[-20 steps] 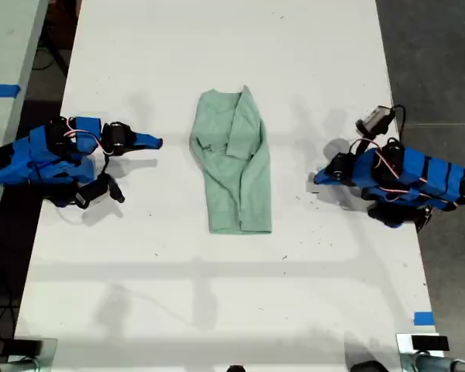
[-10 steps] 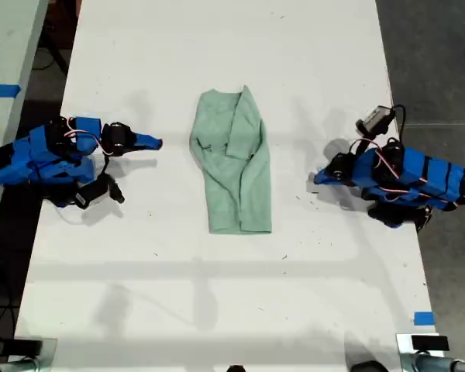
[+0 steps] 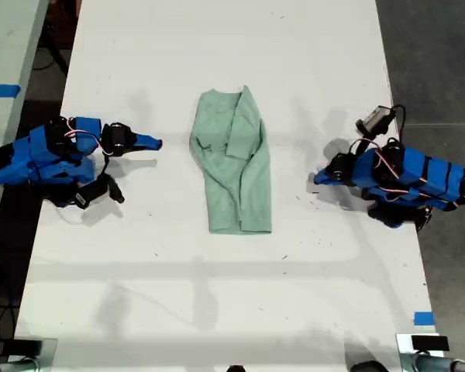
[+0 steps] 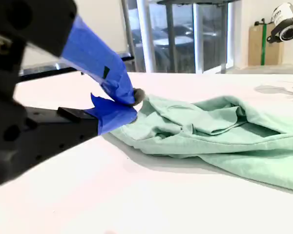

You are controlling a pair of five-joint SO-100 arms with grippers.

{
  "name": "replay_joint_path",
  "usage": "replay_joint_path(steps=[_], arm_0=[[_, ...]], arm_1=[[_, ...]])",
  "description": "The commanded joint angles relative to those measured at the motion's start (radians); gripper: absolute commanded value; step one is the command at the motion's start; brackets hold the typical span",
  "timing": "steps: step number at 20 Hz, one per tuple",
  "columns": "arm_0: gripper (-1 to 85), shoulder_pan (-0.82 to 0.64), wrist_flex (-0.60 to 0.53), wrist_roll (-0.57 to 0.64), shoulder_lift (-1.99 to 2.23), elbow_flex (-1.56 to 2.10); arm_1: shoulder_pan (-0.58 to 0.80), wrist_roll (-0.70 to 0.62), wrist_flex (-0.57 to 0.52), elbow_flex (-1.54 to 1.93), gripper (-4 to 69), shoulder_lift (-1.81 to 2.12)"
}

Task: Fold t shirt

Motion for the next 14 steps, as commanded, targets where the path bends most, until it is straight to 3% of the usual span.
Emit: replay_joint_path(steps=[1, 6, 9, 14], arm_0=[[-0.2, -0.017, 0.002, -0.017, 0.012, 0.009], [-0.1, -0.025, 0.015, -0.067, 0.012, 0.012], [-0.1, 0.034, -0.044, -0.084, 0.012, 0.021], [0.7, 0.121, 0.035, -0.130, 0.012, 0.003]], arm_1=[[0.000, 0.002, 0.008, 0.038, -0.4, 0.012], [-0.002, 0.003, 0.008, 0.038, -0.4, 0.012], [-0.002, 0.002, 0.009, 0.037, -0.4, 0.012], [-0.002, 0.000, 0.009, 0.037, -0.4, 0.012]])
